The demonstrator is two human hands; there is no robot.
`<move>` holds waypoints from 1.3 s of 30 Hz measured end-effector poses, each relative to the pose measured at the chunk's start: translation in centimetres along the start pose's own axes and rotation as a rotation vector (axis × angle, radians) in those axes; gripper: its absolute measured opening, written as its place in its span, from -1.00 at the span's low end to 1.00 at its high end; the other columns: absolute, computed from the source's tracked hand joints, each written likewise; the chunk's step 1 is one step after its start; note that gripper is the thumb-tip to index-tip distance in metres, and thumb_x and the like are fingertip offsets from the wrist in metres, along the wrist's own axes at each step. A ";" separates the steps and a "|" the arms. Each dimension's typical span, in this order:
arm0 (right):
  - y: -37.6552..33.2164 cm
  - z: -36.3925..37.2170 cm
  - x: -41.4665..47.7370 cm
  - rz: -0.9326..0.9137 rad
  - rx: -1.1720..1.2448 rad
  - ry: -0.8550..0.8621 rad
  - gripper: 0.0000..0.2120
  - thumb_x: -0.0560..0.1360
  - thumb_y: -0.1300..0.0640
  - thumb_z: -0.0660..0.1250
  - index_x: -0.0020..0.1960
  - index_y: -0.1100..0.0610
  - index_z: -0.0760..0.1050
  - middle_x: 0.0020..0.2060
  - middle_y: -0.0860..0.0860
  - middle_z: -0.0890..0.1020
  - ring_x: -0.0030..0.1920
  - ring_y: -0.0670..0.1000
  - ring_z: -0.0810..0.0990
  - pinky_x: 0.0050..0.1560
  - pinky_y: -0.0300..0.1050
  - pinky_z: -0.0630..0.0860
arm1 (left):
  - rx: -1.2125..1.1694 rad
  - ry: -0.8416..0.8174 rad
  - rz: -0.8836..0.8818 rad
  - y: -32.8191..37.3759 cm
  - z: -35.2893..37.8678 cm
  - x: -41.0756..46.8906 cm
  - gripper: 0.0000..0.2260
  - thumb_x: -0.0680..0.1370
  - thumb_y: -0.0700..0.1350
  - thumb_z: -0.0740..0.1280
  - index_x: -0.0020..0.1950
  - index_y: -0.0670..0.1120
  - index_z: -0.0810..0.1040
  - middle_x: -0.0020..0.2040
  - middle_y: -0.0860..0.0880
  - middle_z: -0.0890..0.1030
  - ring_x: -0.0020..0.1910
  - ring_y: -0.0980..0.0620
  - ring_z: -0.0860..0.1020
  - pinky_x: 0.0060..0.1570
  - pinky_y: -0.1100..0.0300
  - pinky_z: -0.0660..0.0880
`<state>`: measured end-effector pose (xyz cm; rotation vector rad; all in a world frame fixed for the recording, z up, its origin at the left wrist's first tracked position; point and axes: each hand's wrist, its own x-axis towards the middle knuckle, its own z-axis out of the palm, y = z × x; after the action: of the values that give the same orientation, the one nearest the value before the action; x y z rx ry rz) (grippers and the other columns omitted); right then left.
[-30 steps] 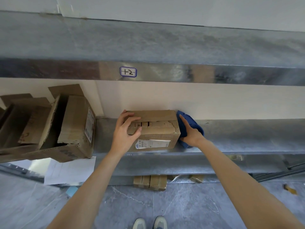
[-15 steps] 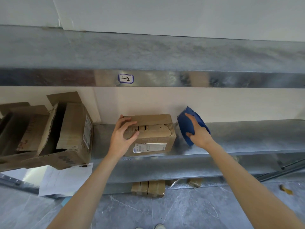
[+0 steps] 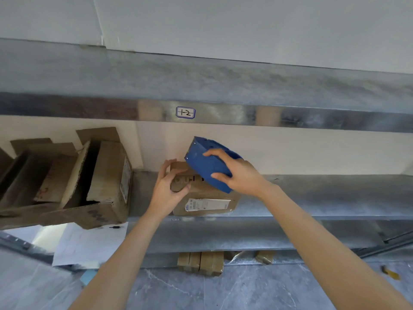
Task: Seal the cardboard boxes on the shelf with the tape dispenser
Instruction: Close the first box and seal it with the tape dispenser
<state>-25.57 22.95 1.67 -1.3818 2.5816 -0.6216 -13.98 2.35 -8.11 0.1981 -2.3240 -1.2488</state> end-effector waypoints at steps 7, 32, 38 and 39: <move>0.0 -0.3 1.5 0.040 0.000 -0.186 -0.47 0.55 0.07 0.36 0.37 -0.27 0.20 0.13 0.01 0.56 -0.20 0.09 0.53 -0.13 0.00 0.49 | -0.018 0.045 -0.056 0.4 -0.2 -0.5 -0.58 0.42 -0.04 0.54 0.23 -0.05 0.53 0.31 0.07 0.49 0.32 0.26 0.43 0.31 0.32 0.37; -1.9 -2.8 -1.3 -0.107 -0.041 0.081 -0.49 0.51 -0.10 0.37 0.39 -0.32 0.29 -0.23 -0.04 0.64 -0.41 -0.04 0.47 -0.29 -0.20 0.34 | -0.021 -0.109 -0.186 5.1 -6.7 2.2 -0.78 0.59 -0.10 0.38 0.24 0.03 0.61 0.17 0.14 0.62 0.20 0.18 0.54 0.25 0.17 0.42; -3.6 -2.4 -2.4 -0.181 -0.022 0.113 -0.47 0.45 -0.04 0.43 0.36 -0.33 0.38 -0.54 -0.02 0.40 -0.46 0.01 0.38 -0.41 -0.34 0.28 | -0.183 -0.269 -0.261 7.4 -7.2 3.2 -0.75 0.64 -0.20 0.27 0.27 0.02 0.59 0.19 0.13 0.64 0.19 0.24 0.55 0.25 0.25 0.45; -3.9 -2.4 -2.5 -0.190 -0.022 0.107 -0.47 0.45 -0.04 0.43 0.36 -0.33 0.37 -0.53 -0.01 0.41 -0.45 0.01 0.39 -0.41 -0.35 0.28 | -0.201 -0.292 -0.276 7.5 -7.2 3.2 -0.74 0.64 -0.22 0.26 0.27 0.02 0.58 0.18 0.14 0.64 0.19 0.25 0.56 0.25 0.25 0.46</move>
<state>-21.98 23.80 5.30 -1.6585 2.5636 -0.7152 -12.55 0.14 2.45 0.2924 -2.4518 -1.7400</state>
